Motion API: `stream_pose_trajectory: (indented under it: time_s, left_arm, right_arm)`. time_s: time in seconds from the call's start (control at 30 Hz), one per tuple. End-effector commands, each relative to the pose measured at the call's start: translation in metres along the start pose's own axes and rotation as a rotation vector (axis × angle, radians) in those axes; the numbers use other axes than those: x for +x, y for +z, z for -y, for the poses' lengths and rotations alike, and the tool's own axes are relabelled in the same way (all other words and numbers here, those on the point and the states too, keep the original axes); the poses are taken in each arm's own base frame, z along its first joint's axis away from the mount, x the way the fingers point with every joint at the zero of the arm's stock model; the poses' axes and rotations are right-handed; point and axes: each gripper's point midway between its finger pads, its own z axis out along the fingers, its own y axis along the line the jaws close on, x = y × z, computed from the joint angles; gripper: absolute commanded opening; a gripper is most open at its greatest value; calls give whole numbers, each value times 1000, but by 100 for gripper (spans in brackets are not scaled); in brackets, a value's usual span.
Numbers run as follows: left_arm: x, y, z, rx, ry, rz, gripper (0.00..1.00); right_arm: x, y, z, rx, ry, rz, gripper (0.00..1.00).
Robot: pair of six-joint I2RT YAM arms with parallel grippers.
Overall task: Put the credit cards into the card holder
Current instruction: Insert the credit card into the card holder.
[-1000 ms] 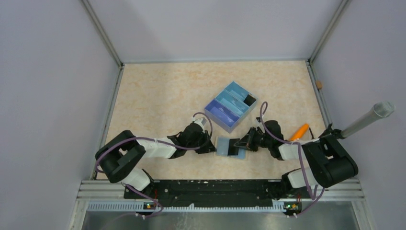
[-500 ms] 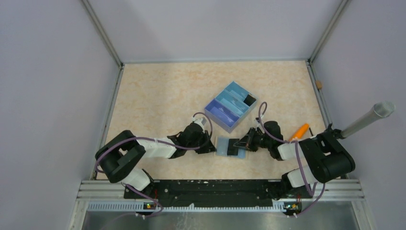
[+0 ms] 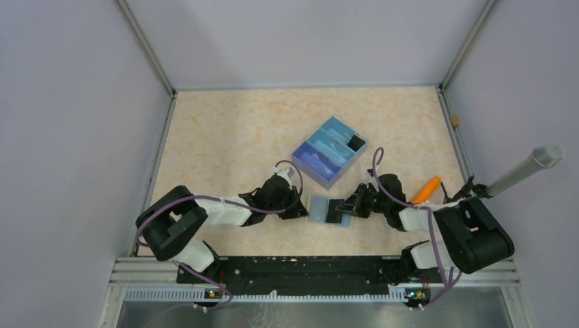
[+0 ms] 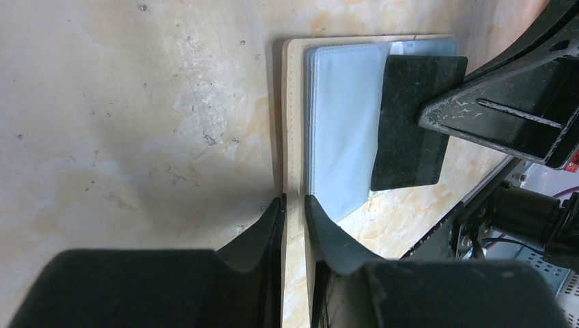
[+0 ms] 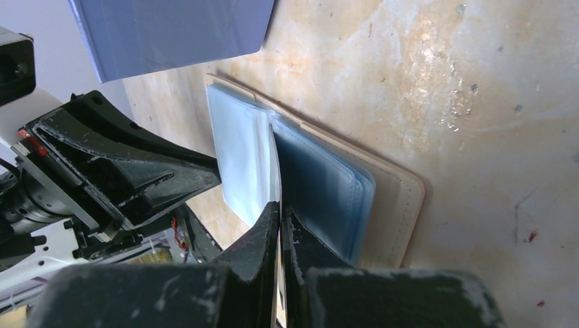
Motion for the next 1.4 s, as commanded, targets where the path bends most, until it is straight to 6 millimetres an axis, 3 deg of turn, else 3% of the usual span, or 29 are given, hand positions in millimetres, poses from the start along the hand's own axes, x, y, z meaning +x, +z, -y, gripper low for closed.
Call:
stream_pose_trajectory:
  time_s: [0.0, 0.57, 1.37]
  left_arm:
    - [5, 2, -18, -76, 21, -10, 19]
    - [6, 3, -19, -82, 20, -16, 18]
    - [3, 0, -26, -124, 23, -2, 16]
  right_arm:
    - [2, 2, 15, 41, 2, 4, 0]
    - [5, 11, 4, -16, 28, -4, 0]
    - [0, 6, -15, -66, 37, 4, 0]
